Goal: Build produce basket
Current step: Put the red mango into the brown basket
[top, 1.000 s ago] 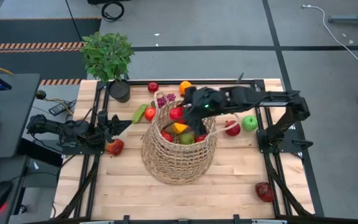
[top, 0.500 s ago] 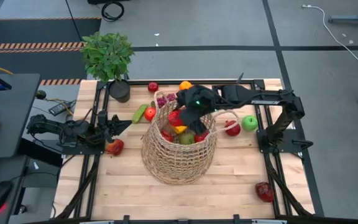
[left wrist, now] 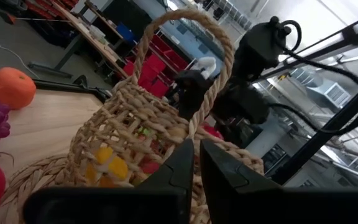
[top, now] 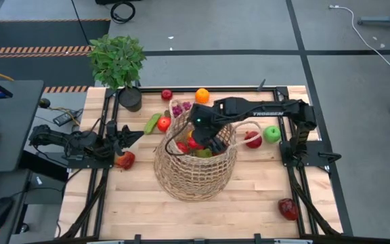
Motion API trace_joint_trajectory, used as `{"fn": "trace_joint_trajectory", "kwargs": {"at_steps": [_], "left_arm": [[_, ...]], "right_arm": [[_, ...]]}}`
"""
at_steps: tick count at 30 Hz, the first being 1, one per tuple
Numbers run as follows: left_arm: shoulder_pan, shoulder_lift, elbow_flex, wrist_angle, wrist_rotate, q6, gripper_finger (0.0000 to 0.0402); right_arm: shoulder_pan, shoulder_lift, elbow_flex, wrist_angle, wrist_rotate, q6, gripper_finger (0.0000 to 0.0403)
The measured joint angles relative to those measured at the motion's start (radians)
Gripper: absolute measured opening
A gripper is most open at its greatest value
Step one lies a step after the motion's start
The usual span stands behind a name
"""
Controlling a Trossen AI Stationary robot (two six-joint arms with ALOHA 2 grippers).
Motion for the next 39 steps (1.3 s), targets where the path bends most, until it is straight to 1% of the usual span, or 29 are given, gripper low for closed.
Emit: {"fn": "trace_joint_trajectory", "kwargs": {"at_steps": [2,9,14,20,23,26,30,34,39], "left_arm": [[0.000,0.000,0.000,-0.001,0.000,0.000,0.0036],[0.000,0.000,0.000,0.002,0.000,0.000,0.0034],[0.000,0.000,0.000,0.002,0.000,0.000,0.0035],[0.000,0.000,0.000,0.002,0.000,0.000,0.0036],[0.000,0.000,0.000,0.002,0.000,0.000,0.0035],[0.000,0.000,0.000,0.002,0.000,0.000,0.0035],[0.000,0.000,0.000,0.002,0.000,0.000,0.0036],[0.000,0.000,0.000,0.002,0.000,0.000,0.0034],[0.000,0.000,0.000,0.002,0.000,0.000,0.0036]], "right_arm": [[-0.009,0.014,0.000,-0.027,-0.005,-0.003,0.0297],[-0.041,0.015,0.000,-0.042,-0.027,0.028,0.0297],[-0.055,0.022,0.000,-0.065,-0.074,0.072,0.0297],[-0.056,0.023,0.000,-0.083,-0.070,0.089,0.0297],[-0.056,0.023,0.000,-0.127,-0.068,0.137,0.0297],[-0.065,0.023,-0.006,-0.179,-0.064,0.141,0.0297],[-0.083,0.023,-0.047,-0.174,-0.053,0.149,0.0297],[-0.096,0.023,-0.095,-0.146,-0.003,0.185,0.0297],[-0.104,0.022,-0.121,-0.103,-0.033,0.231,0.0299]]}}
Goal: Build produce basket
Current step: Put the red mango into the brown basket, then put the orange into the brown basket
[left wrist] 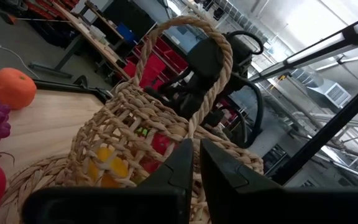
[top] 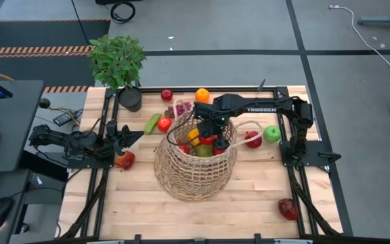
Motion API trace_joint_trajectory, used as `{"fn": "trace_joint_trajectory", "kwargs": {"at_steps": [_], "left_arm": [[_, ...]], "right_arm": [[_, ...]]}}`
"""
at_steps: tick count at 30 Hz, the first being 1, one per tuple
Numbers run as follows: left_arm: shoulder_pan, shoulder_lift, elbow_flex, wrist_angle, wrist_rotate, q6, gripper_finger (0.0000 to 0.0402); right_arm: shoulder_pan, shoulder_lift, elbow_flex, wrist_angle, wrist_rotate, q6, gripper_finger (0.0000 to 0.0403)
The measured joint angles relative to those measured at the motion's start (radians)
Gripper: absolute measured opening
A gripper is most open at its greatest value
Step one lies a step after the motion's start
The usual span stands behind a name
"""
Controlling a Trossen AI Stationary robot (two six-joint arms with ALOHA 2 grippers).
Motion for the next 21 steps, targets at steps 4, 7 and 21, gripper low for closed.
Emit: {"fn": "trace_joint_trajectory", "kwargs": {"at_steps": [4,7,21], "left_arm": [[0.000,0.000,0.000,0.000,0.000,0.000,0.0035],[0.000,0.000,0.000,0.000,0.000,0.000,0.0036],[0.000,0.000,0.000,0.000,0.000,0.000,0.0034]], "right_arm": [[0.000,0.000,-0.006,0.031,0.000,0.010,0.0318],[-0.001,0.000,0.000,0.031,0.021,0.010,0.0344],[-0.013,0.000,0.289,-0.103,0.014,0.029,0.0392]]}}
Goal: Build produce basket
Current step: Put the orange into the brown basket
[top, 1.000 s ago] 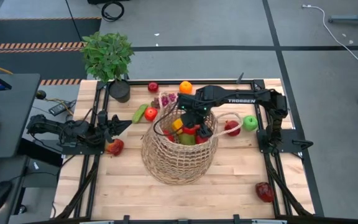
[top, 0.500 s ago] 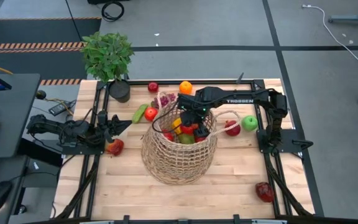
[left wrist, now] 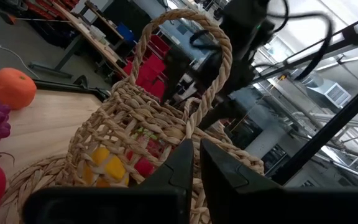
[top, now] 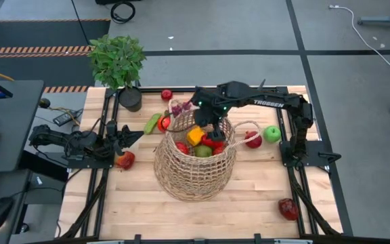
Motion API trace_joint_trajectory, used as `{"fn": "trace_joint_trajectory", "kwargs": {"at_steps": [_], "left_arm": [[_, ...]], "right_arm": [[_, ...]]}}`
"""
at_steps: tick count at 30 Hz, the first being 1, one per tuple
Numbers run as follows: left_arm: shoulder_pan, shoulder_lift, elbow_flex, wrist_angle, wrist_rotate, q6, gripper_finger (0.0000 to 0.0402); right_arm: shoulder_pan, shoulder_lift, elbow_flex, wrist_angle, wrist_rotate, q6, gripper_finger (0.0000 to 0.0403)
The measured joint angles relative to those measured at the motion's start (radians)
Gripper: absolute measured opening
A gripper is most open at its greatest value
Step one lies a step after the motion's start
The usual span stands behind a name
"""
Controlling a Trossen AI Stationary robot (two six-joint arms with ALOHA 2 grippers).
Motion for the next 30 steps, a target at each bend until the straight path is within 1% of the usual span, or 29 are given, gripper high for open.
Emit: {"fn": "trace_joint_trajectory", "kwargs": {"at_steps": [3,6,10,14,16,20,24,28,30], "left_arm": [[0.000,0.000,0.000,0.000,0.000,0.000,0.0036],[0.000,0.000,0.000,0.000,0.000,0.000,0.0034],[0.000,0.000,0.000,0.000,0.000,0.000,0.0032],[0.000,0.000,0.000,0.000,0.000,0.000,0.0035],[0.000,0.000,0.000,0.000,0.000,0.000,0.0036],[0.000,0.000,0.000,0.000,0.000,0.000,0.0034],[0.000,0.000,0.000,0.000,0.000,0.000,0.0036],[0.000,0.000,0.000,0.000,0.000,0.000,0.0035],[0.000,0.000,0.000,0.000,0.000,0.000,0.0034]], "right_arm": [[-0.003,-0.001,0.080,-0.030,-0.001,0.011,0.0392],[-0.018,-0.020,0.121,-0.040,0.005,0.037,0.0391],[-0.070,-0.067,0.123,-0.028,0.029,0.081,0.0387],[-0.144,-0.107,0.123,0.058,0.063,0.090,0.0378],[-0.186,-0.114,0.124,0.079,0.085,0.107,0.0373],[-0.273,-0.114,0.119,0.090,0.079,0.121,0.0365],[-0.352,-0.114,0.054,0.204,0.077,0.138,0.0362],[-0.424,-0.114,-0.064,0.358,0.075,0.238,0.0361],[-0.454,-0.113,-0.125,0.385,0.068,0.292,0.0361]]}}
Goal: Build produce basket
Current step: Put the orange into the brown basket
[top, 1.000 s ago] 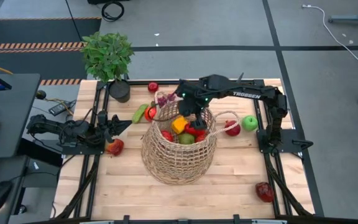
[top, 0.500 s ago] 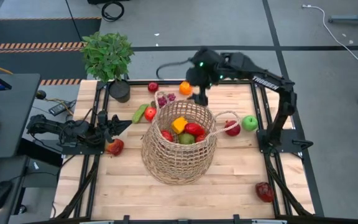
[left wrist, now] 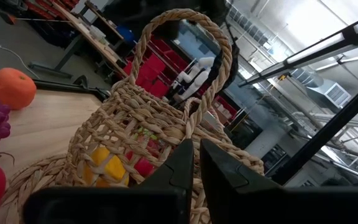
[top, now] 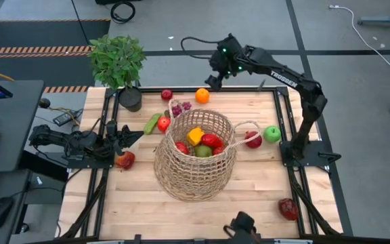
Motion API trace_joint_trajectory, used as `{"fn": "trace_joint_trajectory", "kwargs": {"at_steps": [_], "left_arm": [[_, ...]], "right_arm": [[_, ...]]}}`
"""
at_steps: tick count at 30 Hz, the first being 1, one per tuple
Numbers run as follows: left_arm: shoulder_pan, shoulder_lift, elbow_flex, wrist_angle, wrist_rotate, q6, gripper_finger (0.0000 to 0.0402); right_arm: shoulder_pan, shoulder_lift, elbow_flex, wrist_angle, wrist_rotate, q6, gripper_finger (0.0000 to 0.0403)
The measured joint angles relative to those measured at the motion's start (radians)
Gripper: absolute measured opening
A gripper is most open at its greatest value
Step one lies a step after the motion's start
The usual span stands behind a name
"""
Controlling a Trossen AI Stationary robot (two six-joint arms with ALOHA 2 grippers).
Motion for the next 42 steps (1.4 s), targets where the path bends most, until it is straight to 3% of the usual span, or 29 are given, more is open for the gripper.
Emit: {"fn": "trace_joint_trajectory", "kwargs": {"at_steps": [10,19,23,27,32,37,42], "left_arm": [[0.000,0.000,0.000,0.000,0.000,0.000,0.0032],[0.000,0.000,0.000,0.000,0.000,0.000,0.0035],[0.000,0.000,0.000,0.000,0.000,0.000,0.0035],[0.000,0.000,0.000,0.000,0.000,0.000,0.0036],[0.000,0.000,0.000,0.000,0.000,0.000,0.0032],[0.000,0.000,0.000,0.001,0.002,0.000,0.0035],[0.000,0.000,0.000,0.000,0.009,0.000,0.0035]], "right_arm": [[-0.081,0.000,-0.274,0.050,-0.043,0.122,0.0361],[-0.093,0.000,-0.495,0.475,-0.093,0.099,0.0361],[-0.088,0.000,-0.509,0.602,-0.090,0.089,0.0361],[-0.087,0.000,-0.509,0.730,-0.096,0.187,0.0361],[-0.080,0.015,-0.509,0.836,-0.055,0.142,0.0361],[-0.080,0.069,-0.511,0.837,-0.018,0.082,0.0361],[-0.077,0.113,-0.510,0.848,-0.069,0.107,0.0361]]}}
